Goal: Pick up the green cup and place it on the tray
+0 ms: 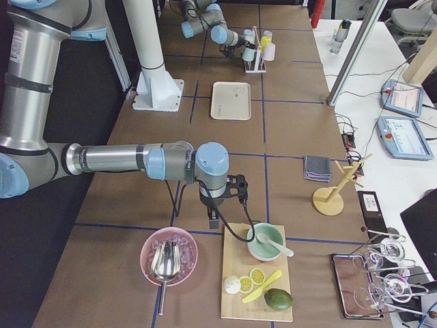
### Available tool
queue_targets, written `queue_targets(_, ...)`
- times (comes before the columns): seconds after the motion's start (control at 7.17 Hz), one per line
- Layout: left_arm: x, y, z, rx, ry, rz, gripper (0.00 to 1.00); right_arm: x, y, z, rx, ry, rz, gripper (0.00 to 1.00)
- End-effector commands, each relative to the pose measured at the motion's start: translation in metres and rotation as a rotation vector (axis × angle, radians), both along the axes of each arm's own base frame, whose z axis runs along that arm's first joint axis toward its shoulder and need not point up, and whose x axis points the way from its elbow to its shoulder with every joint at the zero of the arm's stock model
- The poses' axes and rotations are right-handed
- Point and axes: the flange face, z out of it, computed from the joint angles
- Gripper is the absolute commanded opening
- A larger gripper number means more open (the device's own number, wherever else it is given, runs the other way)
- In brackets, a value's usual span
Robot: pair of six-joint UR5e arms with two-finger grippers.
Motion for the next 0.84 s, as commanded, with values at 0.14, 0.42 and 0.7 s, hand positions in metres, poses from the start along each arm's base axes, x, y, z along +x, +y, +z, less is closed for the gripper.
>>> queue_targets(0.14,0.011,-0.004,0.023,0.001,-0.006,-0.001,1.0,0.0,0.0,0.0,-0.001,0.0,0.001,1.0)
queue_targets(0.42,0.014,-0.006,0.041,0.009,-0.003,-0.002,1.0,0.0,0.0,0.0,-0.001,0.0,0.001,1.0)
queue_targets(0.7,0.031,-0.011,0.061,0.013,0.004,-0.031,1.0,0.0,0.0,0.0,0.0,0.0,0.0,1.0)
